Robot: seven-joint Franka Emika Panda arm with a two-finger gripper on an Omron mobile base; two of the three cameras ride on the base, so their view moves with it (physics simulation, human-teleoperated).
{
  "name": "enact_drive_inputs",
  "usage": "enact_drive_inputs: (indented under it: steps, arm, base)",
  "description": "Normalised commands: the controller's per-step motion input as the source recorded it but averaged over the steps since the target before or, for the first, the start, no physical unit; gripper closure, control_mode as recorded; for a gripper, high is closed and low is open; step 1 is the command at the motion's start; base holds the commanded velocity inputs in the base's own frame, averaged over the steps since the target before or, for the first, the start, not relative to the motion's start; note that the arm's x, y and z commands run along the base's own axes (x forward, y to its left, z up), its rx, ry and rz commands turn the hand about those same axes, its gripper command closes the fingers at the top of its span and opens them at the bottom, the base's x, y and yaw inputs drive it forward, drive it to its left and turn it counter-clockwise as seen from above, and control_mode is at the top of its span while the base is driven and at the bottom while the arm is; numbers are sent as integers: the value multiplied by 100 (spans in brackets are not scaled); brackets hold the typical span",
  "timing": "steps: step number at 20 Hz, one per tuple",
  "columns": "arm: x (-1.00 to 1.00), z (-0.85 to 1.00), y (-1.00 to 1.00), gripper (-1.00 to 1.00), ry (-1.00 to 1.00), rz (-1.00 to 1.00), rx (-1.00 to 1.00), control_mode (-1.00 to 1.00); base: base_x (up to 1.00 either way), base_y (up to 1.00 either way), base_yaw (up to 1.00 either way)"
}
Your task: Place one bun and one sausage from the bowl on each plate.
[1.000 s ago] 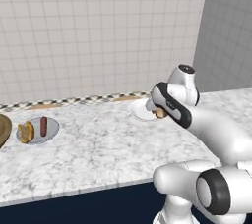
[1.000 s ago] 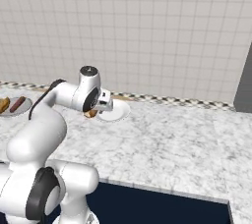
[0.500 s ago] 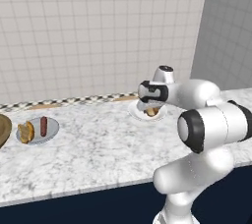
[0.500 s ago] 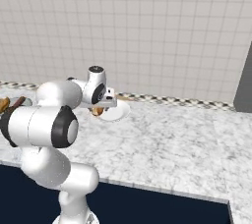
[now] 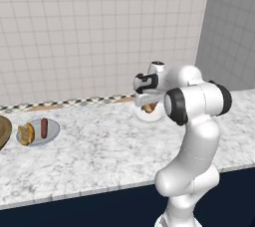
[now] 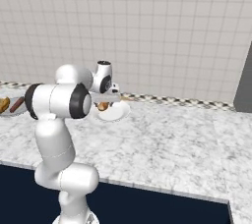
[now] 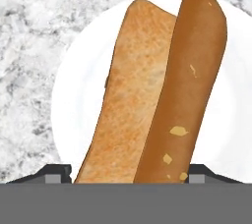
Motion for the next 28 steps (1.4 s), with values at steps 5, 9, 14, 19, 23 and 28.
enact_drive_inputs:
  steps: [5,9,14,19,23,28]
  arm:
    - [0,-58,4,100,0,0,-6,-100]
    - [6,-49,10,100,0,0,-5,-100]
    - [28,-46,2,100,0,0,-2,-100]
    - [-16,-11,0,-100,0,0,0,-100]
    - [-19,11,0,-100,4,-7,0,-100]
    - [-1,19,0,-100,0,-3,0,-100]
  base:
    - [0,0,0]
    - [0,0,0]
    - [0,0,0]
    - [0,0,0]
    - [0,0,0]
    - [0,0,0]
